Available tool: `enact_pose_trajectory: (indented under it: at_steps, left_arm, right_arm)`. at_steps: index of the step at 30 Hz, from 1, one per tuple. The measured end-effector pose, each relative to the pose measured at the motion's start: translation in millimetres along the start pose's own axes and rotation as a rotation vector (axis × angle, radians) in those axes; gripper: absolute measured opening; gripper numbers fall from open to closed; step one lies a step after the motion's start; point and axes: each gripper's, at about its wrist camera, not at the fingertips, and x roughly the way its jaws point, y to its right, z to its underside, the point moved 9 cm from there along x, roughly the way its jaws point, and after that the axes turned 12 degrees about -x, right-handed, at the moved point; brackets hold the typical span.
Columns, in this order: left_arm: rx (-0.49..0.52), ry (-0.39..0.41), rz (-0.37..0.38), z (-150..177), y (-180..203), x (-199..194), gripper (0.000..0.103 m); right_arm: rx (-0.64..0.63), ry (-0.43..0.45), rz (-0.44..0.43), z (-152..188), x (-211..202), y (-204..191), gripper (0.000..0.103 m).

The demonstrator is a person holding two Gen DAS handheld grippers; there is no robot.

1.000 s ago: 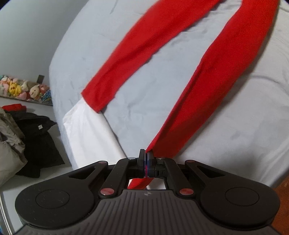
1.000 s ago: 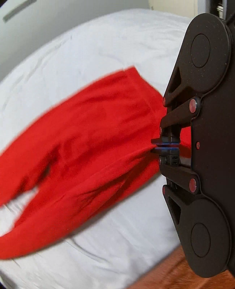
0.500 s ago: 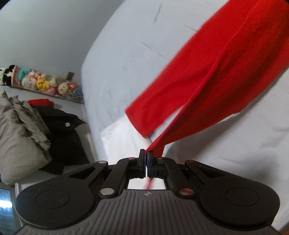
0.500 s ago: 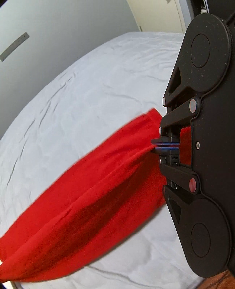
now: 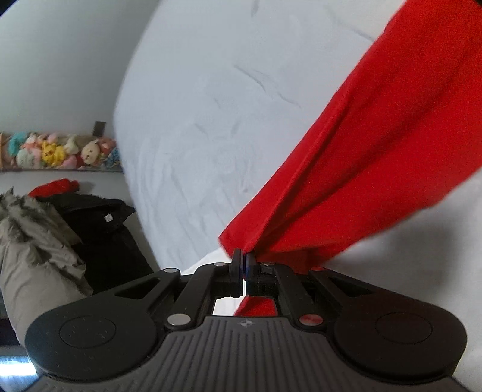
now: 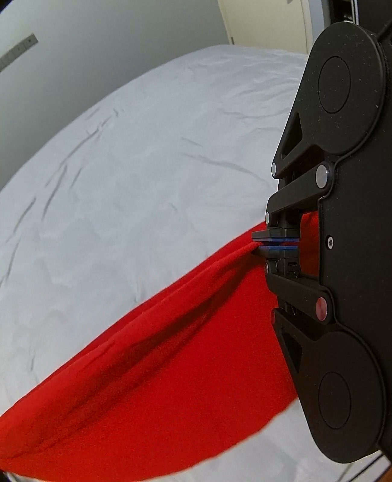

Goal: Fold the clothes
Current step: 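Lift the held pants with both tools and fold them over in half, then open both tools to release the folded pants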

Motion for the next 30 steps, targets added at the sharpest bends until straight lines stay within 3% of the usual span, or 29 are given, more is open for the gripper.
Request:
enact_pose_trajectory:
  at_steps: [11,18,21,23,25,26,28,30]
  left_arm:
    - [0.019,0.008,-0.030,-17.0,12.0,48.2,0.001]
    - [-0.027,-0.045,0.025,-2.8,1.0,46.0,0.001]
    - [0.001,-0.064,-0.006,2.3,4.4,47.5,0.008]
    - [0.031,-0.074,-0.055,7.4,5.5,48.7,0.019]
    - [-0.001,-0.079,-0.060,15.0,-1.8,45.3,0.022]
    - [-0.022,-0.081,-0.058,19.0,-6.1,43.3,0.022]
    - [-0.072,-0.087,-0.058,26.6,-16.8,39.4,0.022]
    - [-0.101,-0.089,-0.062,30.5,-25.3,37.2,0.022]
  right_arm:
    - [-0.034,-0.045,-0.042,-4.5,46.4,-8.7,0.001]
    - [0.110,-0.019,-0.040,-5.6,45.9,23.6,0.000]
    - [0.116,-0.049,-0.002,-5.3,52.3,25.8,0.000]
    - [0.106,-0.067,0.004,-7.5,56.6,20.4,0.002]
    - [0.071,-0.100,0.020,-8.0,61.6,12.5,0.010]
    - [0.067,-0.115,0.034,-5.2,61.4,13.1,0.023]
    - [0.077,-0.147,0.058,2.8,59.4,17.2,0.035]
    - [0.132,-0.159,0.049,10.1,57.4,27.7,0.035]
